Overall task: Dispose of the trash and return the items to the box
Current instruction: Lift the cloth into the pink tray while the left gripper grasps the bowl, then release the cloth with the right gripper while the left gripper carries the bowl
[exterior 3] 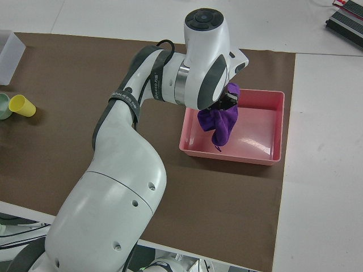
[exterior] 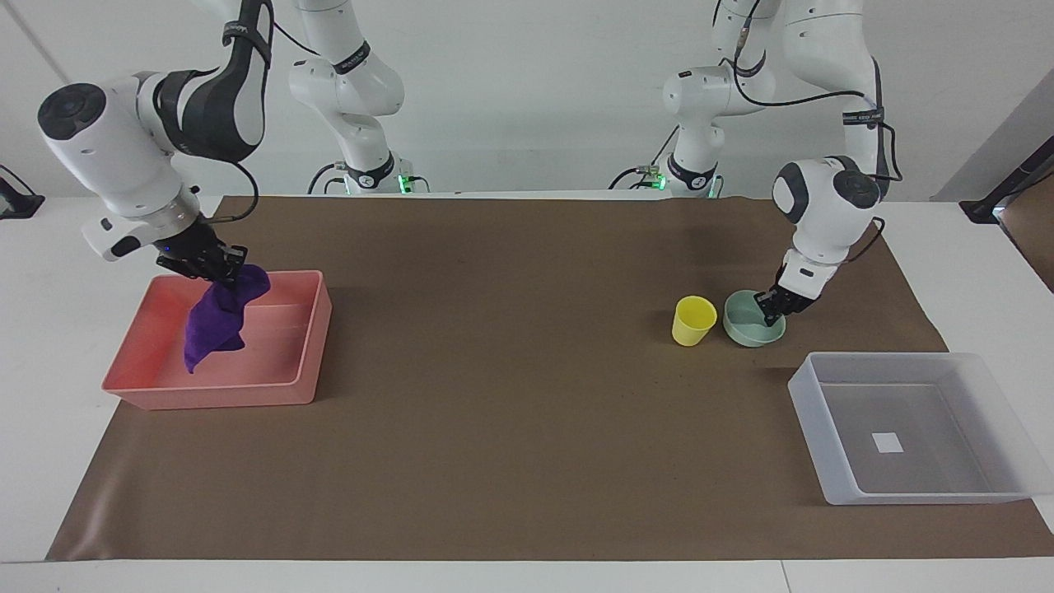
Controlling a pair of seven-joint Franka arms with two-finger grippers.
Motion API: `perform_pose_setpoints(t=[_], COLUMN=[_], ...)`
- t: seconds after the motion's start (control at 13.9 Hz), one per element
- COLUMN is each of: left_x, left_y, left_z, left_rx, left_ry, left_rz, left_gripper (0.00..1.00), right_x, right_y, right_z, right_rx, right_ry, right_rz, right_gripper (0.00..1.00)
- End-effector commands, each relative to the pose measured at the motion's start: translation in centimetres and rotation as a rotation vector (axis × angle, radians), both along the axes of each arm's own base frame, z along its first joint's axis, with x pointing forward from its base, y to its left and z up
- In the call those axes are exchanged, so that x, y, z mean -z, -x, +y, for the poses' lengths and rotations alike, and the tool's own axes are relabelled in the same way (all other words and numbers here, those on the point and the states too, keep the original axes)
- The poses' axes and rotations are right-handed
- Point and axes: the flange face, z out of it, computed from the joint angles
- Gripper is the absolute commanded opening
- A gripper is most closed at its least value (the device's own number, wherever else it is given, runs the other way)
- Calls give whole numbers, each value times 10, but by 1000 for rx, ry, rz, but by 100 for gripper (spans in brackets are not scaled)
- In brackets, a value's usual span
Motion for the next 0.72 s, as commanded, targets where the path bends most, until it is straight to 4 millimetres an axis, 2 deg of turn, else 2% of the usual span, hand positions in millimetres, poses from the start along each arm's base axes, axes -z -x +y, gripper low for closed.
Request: perform_pose_setpoints(t=[0.0, 0.14, 0.22, 0.29, 0.36, 0.43, 0.5, 0.58, 0.65], left_x=[-54, -117, -147, -165, -176, -191, -193, -184, -176], left_y=[-2, -11, -24, -43, -63, -81, -103, -128, -149], left_z=[5, 8, 10, 17, 37, 56, 68, 76, 81], left_rx=[-2, -12, -17, -40, -95, -150, -183, -202, -212], left_ry=[-13, -12, 0, 35, 86, 144, 173, 176, 169], left_rz=[44, 98, 102, 94, 66, 18, -24, -71, -119], left_gripper=[0, 0, 0, 0, 0, 0, 0, 0, 0], right_x=[32, 55, 70, 79, 82, 82, 82, 80, 76], right_y=[18, 18, 14, 14, 13, 12, 12, 9, 6], right_z=[1, 1, -2, -2, 0, 1, 0, 3, 2], right_rx=[-5, -10, -13, -15, -8, 0, 9, 2, 2], right_ry=[9, 13, 17, 18, 18, 18, 19, 19, 19], right_rz=[-12, -28, -10, 6, 10, 11, 10, 8, 10], right_gripper=[7, 7, 8, 14, 22, 43, 66, 82, 94])
